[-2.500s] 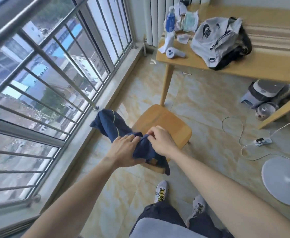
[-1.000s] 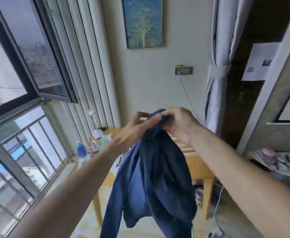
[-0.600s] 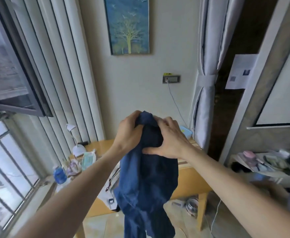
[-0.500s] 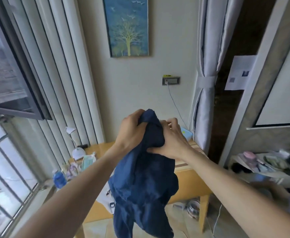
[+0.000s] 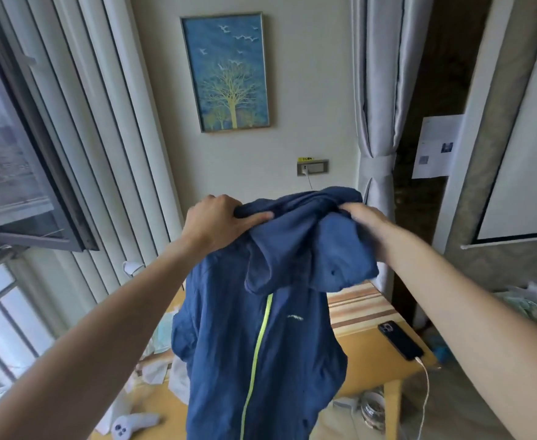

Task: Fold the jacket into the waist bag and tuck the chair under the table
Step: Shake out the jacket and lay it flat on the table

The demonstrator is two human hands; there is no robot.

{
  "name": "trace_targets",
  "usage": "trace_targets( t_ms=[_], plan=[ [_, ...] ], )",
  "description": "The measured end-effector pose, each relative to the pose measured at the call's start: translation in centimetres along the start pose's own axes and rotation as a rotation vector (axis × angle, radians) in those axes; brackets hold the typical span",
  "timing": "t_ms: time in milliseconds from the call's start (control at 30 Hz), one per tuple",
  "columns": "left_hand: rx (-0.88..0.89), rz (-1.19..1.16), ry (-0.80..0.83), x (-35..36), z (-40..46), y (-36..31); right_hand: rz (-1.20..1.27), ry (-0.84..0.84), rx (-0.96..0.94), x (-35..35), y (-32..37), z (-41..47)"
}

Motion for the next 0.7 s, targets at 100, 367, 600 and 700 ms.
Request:
trace_targets(
  t_ms=[100,367,600,700],
  plan=[
    [-0.082,-0.085,0.123,1.1,0.4,-0.1,0.116,0.182,-0.050,-0.3,2.8,-0.4],
    [-0.353,-1.071,0.492,5.4,-1.8,0.1,0.598,0.149,-0.134,-2.7,5.0,3.2],
    [-0.473,-1.038,0.508,8.8,-4.2,-2.1,-0.222,0.515,0.147,2.3,-12.8,5.7],
    [-0.579,-0.932,0.510,10.1,-5.3,-1.3,-0.346,0.514,0.126,0.0,-15.4,6.4]
  ],
)
Point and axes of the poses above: each hand's wrist, its own z-axis towards the middle knuckle, its own x-axis out of the palm, y = z × x, the point moved 6 cm from there along z, towards the middle knuckle, and after that the axes turned 14 degrees about -z, right-handed, at the moved point
